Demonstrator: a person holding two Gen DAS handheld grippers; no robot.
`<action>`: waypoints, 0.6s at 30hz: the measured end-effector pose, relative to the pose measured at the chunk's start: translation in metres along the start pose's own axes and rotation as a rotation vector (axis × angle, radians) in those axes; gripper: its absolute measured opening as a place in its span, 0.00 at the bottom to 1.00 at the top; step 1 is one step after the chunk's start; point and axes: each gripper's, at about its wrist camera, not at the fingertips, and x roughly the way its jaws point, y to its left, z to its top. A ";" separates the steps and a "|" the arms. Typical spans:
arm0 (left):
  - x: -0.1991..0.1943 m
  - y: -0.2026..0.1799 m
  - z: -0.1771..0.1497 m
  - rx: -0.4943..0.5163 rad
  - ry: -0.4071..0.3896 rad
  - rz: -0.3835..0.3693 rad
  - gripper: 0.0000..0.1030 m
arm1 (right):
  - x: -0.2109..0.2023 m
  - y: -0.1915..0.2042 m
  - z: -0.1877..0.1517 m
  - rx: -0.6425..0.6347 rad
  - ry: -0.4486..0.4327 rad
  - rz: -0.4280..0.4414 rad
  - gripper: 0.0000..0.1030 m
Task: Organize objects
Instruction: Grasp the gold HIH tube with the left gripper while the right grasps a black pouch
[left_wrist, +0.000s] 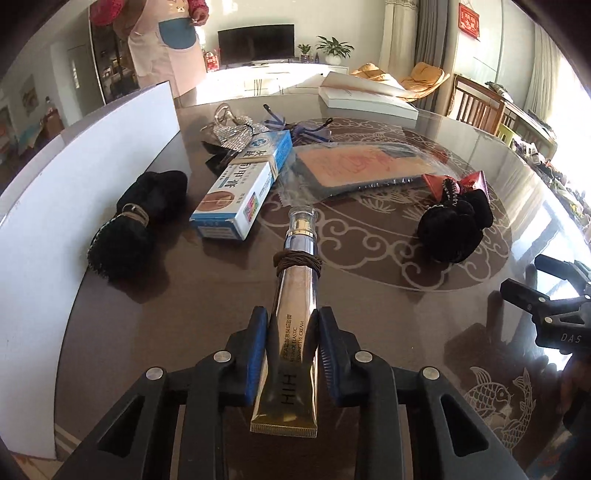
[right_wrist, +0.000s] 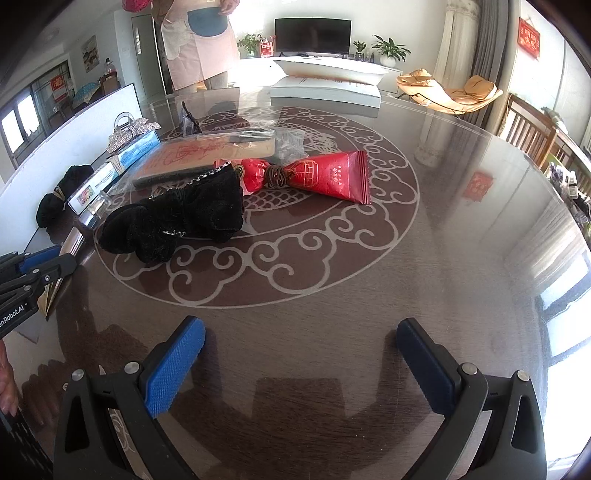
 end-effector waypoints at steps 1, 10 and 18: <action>-0.001 0.007 -0.001 -0.037 0.002 -0.003 0.28 | 0.000 0.000 0.000 0.000 0.000 0.000 1.00; 0.009 0.023 -0.001 -0.085 -0.001 0.110 0.82 | 0.000 0.000 0.000 0.000 0.000 0.000 1.00; 0.011 0.030 -0.001 -0.122 -0.001 0.117 0.86 | -0.008 -0.004 0.000 0.060 -0.007 0.024 1.00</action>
